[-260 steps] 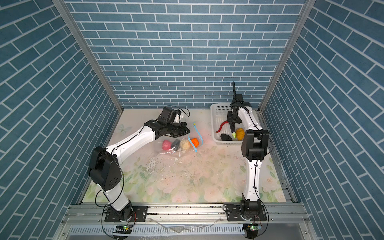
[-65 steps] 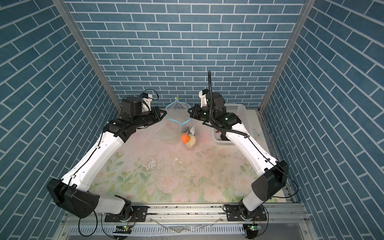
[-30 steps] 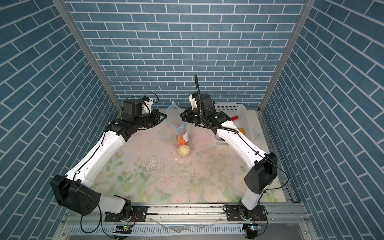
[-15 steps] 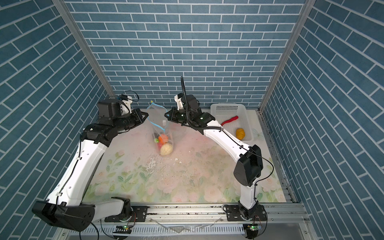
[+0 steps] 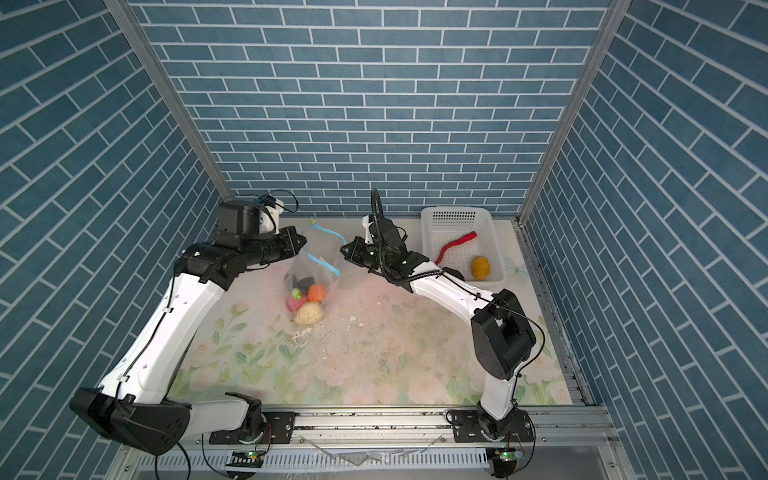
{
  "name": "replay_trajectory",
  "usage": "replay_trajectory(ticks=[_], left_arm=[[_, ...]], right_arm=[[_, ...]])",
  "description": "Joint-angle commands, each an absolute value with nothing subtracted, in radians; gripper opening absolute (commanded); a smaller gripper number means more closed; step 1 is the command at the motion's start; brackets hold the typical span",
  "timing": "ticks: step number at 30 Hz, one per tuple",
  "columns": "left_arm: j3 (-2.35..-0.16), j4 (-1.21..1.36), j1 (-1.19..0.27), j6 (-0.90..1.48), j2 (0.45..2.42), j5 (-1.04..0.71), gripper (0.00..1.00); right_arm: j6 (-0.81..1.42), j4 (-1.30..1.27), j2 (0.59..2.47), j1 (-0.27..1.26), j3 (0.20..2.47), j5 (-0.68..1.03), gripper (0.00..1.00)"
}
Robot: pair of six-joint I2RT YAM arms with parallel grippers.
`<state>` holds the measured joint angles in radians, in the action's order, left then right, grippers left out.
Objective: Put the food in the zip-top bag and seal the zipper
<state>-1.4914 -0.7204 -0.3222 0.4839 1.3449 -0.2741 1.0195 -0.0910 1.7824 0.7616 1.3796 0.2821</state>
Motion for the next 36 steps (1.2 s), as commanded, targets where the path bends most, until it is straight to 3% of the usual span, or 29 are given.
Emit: replay_trajectory(ticks=[1, 9, 18, 28, 36], left_arm=[[-1.488, -0.682, -0.397, 0.478, 1.405, -0.281, 0.0], [-1.58, -0.641, -0.533, 0.493, 1.572, -0.296, 0.0], [-1.644, -0.588, -0.577, 0.515, 1.707, -0.322, 0.0], [-1.656, -0.591, -0.584, 0.522, 1.743, -0.346, 0.0], [-1.665, -0.589, -0.583, 0.526, 1.759, -0.382, 0.01]], right_arm=[[1.055, -0.175, 1.685, 0.737, 1.28, 0.221, 0.05], [1.021, -0.176, 1.577, 0.681, 1.065, 0.143, 0.09], [1.024, -0.189, 1.532, 0.664, 0.927, 0.115, 0.12], [0.904, 0.035, 1.417, 0.63, 0.999, 0.094, 0.22], [0.686, 0.325, 1.398, 0.482, 1.125, 0.027, 0.32]])
